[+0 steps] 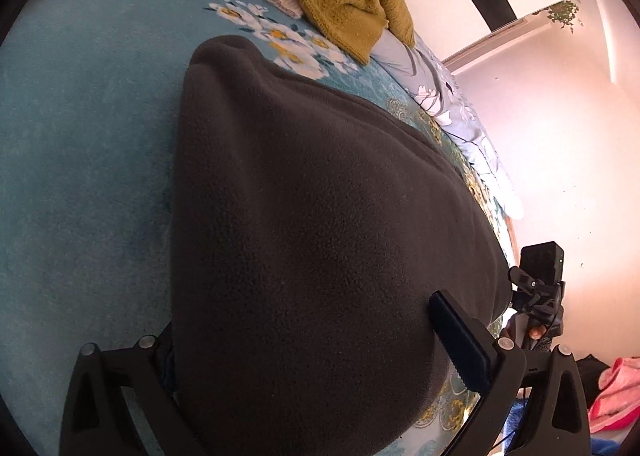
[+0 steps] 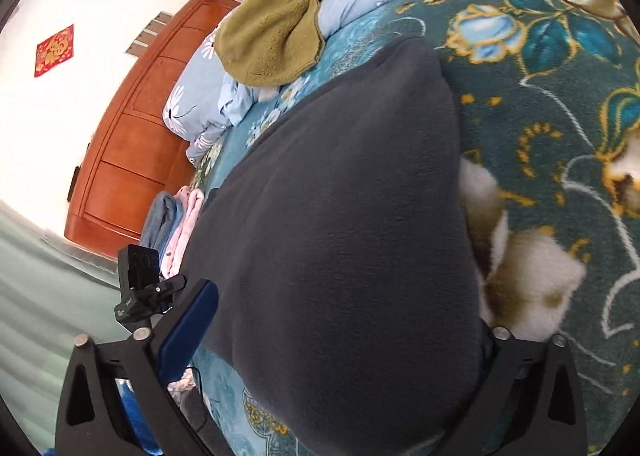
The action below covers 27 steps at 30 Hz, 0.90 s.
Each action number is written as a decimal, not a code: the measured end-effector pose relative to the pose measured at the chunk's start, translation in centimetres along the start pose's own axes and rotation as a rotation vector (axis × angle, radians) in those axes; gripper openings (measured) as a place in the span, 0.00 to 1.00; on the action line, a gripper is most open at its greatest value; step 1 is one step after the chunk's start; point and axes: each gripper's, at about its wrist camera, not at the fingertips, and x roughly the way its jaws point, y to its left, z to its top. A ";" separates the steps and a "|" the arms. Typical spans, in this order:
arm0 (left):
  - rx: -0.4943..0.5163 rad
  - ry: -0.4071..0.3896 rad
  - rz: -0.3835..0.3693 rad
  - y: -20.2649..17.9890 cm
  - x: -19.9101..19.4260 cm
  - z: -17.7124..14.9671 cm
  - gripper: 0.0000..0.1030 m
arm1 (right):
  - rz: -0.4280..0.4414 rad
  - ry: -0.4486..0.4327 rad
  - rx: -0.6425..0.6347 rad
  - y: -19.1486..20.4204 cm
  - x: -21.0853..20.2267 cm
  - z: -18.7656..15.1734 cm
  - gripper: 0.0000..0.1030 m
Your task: Fold clothes
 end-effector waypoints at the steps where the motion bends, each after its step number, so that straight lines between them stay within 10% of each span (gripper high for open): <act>1: -0.010 0.006 -0.011 0.3 0.0 0.0 1.00 | 0.004 -0.013 0.004 -0.1 0.0 -0.1 1.00; 21: 0.038 0.089 -0.004 -1.7 1.6 1.9 0.97 | 0.059 0.038 -0.011 -0.2 1.1 2.1 0.99; 27: 0.016 0.047 0.048 -1.3 0.9 1.2 0.76 | -0.004 0.023 0.017 -0.1 1.0 1.4 0.75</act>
